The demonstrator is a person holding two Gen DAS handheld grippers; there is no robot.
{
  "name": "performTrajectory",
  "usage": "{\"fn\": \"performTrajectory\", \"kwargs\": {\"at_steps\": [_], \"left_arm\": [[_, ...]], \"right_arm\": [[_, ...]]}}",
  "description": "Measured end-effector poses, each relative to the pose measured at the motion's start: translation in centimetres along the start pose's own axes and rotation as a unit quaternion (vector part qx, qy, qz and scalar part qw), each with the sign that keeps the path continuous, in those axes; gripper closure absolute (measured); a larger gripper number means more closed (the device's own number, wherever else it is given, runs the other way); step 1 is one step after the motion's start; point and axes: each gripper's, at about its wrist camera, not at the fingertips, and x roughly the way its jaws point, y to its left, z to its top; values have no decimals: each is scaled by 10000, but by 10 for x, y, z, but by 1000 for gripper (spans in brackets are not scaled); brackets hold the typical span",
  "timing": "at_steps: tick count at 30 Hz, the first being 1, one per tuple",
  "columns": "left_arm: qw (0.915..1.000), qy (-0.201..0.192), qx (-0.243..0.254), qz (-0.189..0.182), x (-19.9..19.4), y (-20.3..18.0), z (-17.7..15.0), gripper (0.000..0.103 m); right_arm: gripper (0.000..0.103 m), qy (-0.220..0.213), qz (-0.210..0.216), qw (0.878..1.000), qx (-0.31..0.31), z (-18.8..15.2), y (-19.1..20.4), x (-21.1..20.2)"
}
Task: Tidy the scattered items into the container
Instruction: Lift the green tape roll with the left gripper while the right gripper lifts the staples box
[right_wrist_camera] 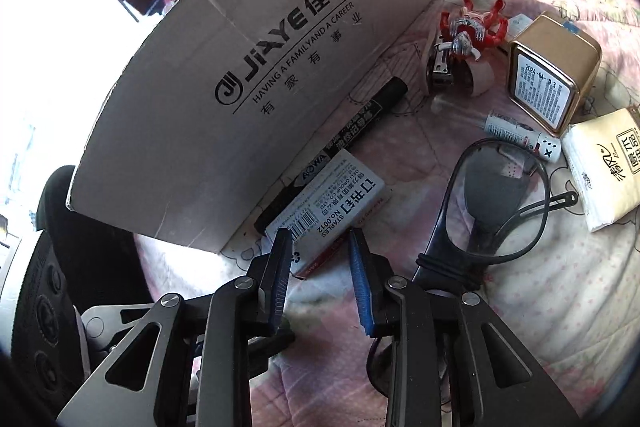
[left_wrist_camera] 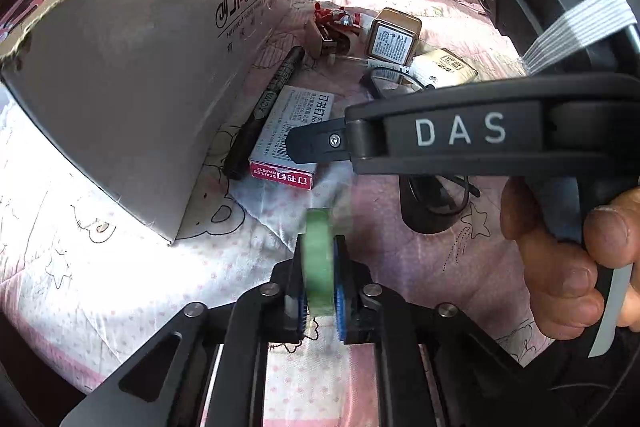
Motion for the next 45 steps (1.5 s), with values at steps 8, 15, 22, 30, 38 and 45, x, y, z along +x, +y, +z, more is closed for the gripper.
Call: {"fn": "performTrajectory", "kwargs": {"at_steps": [8, 15, 22, 30, 38, 45], "left_arm": [[9994, -296, -155, 1, -34, 17, -2, 93], [9987, -421, -267, -84, -50, 30, -9, 93], [9966, -622, -387, -370, -64, 42, -10, 93], [9938, -859, -290, -648, -82, 44, -6, 93], [9925, -1014, -212, -647, -109, 46, 8, 93], [9966, -696, -152, -419, -111, 38, 22, 93]], "right_arm": [[44, 64, 196, 9990, 386, 12, 7, 3], [49, 238, -1080, 9923, -558, 17, 52, 38], [58, 271, -961, 9950, -4, 13, 15, 7], [45, -6, -1265, 9917, -221, 26, 33, 28], [64, -293, -1528, 9878, 50, 29, 40, -15], [64, -860, -1378, 9841, 715, -10, 33, -80]]}}
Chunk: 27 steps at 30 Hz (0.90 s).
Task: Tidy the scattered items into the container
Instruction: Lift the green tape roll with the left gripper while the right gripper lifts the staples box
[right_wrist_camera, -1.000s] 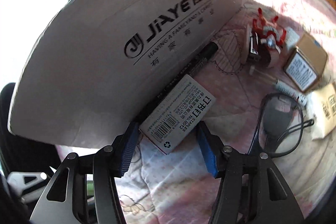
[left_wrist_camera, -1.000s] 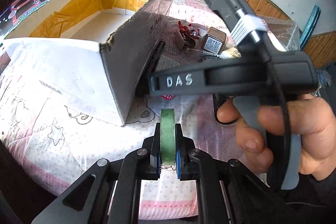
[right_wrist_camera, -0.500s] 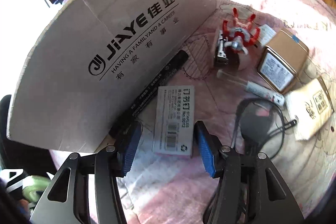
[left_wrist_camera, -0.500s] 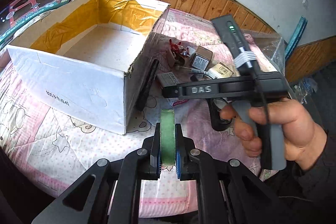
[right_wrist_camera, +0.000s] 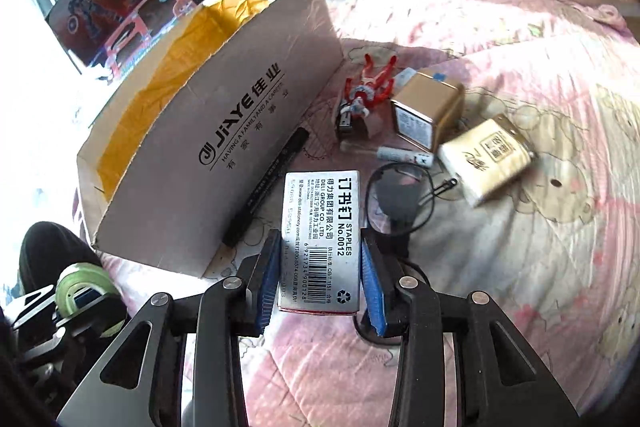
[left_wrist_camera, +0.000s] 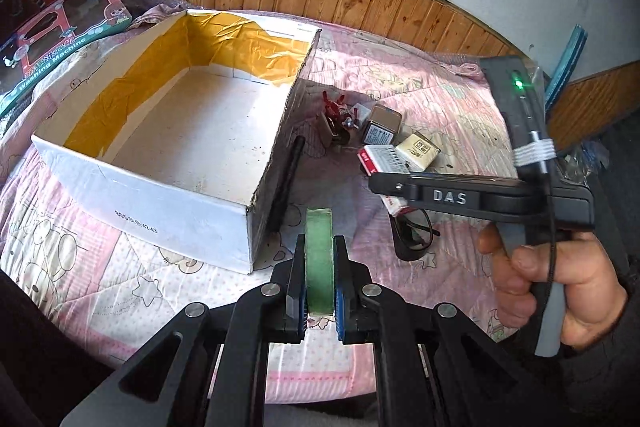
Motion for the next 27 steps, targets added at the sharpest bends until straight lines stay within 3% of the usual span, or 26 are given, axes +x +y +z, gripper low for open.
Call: {"fn": "performTrajectory", "kwargs": {"at_steps": [8, 16, 27], "left_arm": [[9994, 53, 265, 226, -5, -21, 16, 93], [9985, -173, 386, 337, -25, -35, 34, 93], [9976, -473, 434, 267, -50, -45, 53, 93]], "right_arm": [[64, -428, -82, 9978, 490, -27, -18, -48], [64, -643, 17, 9956, 677, -39, -13, -76], [64, -993, 251, 9945, 201, -20, 31, -122]]}}
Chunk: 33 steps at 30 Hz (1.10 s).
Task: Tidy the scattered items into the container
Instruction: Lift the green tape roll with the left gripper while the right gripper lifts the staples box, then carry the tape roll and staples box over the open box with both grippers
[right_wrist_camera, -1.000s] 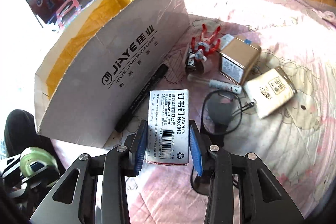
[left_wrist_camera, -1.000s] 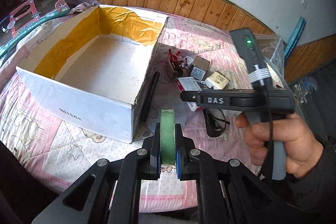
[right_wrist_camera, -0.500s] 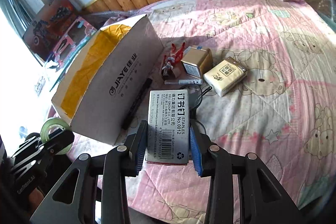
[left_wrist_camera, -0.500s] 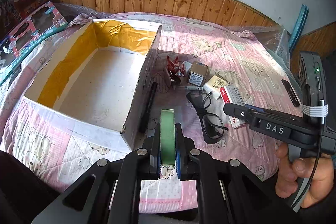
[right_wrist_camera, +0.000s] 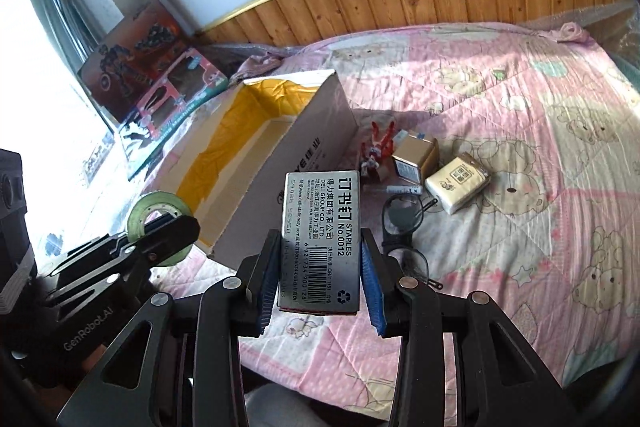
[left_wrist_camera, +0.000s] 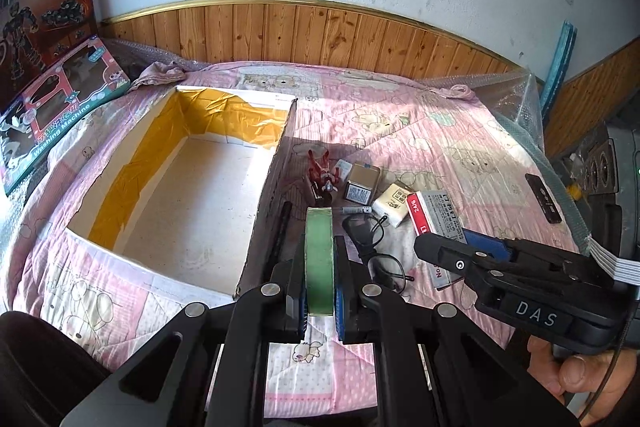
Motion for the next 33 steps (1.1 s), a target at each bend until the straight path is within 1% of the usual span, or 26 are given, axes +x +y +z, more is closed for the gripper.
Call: {"fn": "performTrajectory", "kwargs": {"at_steps": [10, 19, 33], "left_arm": [[9996, -217, -184, 28, -17, 20, 19, 93], [9989, -294, -275, 253, -26, 41, 29, 93], [9969, -338, -556, 447, -25, 83, 38, 93]], "right_arm": [[64, -104, 141, 9994, -284, 25, 32, -4], [64, -134, 203, 9985, -493, 42, 57, -4], [64, 40, 419, 9951, -896, 57, 103, 23]]}}
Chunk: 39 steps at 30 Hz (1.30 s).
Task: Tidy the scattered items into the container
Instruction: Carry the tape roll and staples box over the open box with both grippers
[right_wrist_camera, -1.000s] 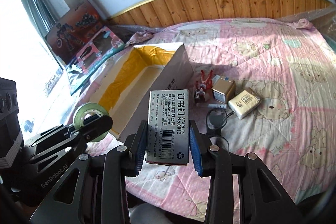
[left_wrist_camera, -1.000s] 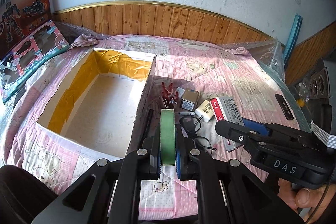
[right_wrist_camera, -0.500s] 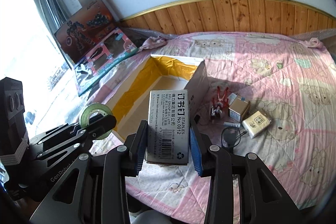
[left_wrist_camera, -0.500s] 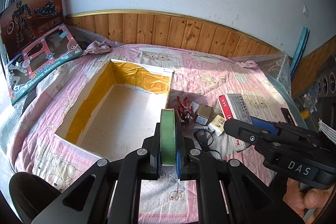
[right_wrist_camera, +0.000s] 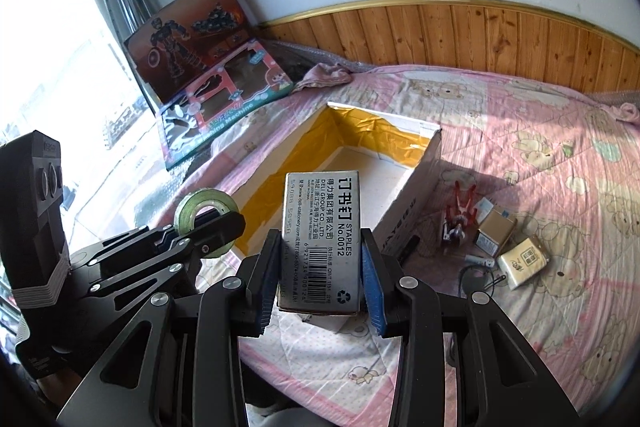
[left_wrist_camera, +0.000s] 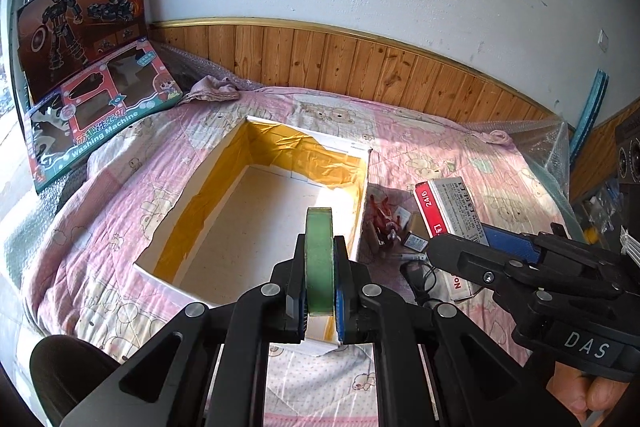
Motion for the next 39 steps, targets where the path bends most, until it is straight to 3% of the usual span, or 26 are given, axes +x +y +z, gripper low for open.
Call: {"fn": "performTrajectory", "kwargs": {"at_steps": [27, 39], "left_arm": [[9991, 99, -397, 150, 22, 61, 13, 93], [9982, 221, -525, 162, 36, 87, 17, 93]], "right_arm": [[64, 468, 193, 9979, -411, 12, 41, 66], [64, 799, 3, 9956, -491, 12, 45, 107]]}}
